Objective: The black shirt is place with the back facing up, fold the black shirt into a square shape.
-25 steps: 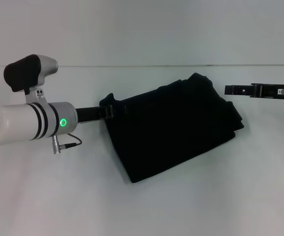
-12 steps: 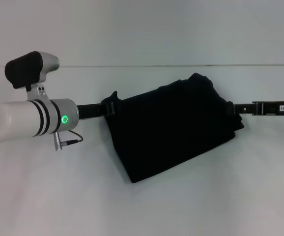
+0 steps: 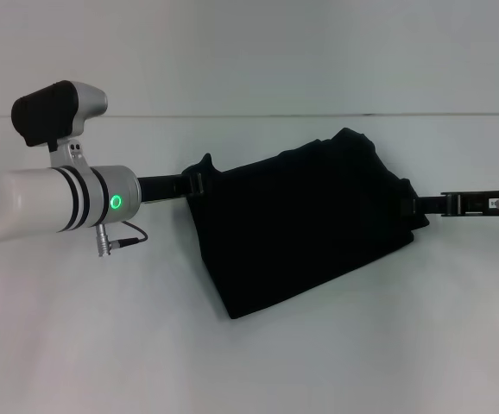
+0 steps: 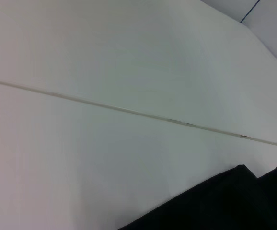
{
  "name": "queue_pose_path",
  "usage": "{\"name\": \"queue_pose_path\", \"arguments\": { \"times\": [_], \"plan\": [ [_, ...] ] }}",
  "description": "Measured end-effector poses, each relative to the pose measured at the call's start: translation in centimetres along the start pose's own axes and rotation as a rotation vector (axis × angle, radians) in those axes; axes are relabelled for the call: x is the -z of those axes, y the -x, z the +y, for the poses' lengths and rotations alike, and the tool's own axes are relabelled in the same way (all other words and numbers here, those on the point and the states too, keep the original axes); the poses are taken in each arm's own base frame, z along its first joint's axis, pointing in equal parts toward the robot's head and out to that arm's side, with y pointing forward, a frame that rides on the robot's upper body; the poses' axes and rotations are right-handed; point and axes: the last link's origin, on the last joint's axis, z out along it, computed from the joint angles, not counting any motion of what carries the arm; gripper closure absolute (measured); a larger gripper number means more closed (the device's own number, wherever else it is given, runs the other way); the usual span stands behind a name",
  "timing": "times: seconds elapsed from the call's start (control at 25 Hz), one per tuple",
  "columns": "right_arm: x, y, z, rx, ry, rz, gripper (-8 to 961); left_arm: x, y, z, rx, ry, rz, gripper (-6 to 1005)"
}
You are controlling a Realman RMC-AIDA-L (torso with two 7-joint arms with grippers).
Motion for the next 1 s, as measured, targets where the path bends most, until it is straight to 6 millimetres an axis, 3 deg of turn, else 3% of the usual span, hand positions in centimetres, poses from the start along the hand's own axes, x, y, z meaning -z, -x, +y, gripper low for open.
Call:
{"name": "queue_pose_path", "arguments": {
  "times": [0.12, 0.84, 1.0],
  "plan": [
    [-0.4, -0.1, 0.0, 0.001, -0.006, 0.002, 290, 0.0, 0.0, 0.0, 0.000, 0.000, 0.000, 989],
    [-0.7, -1.0, -0.3, 0.014, -0.012, 0.017, 919, 0.1, -0.2, -0.2, -0.003, -0.004, 0.001, 965],
    [-0.5, -1.0, -0.4, 0.017, -0.013, 0.008, 940, 0.1, -0.2, -0.1, -0.004, -0.004, 0.001, 960]
  ]
}}
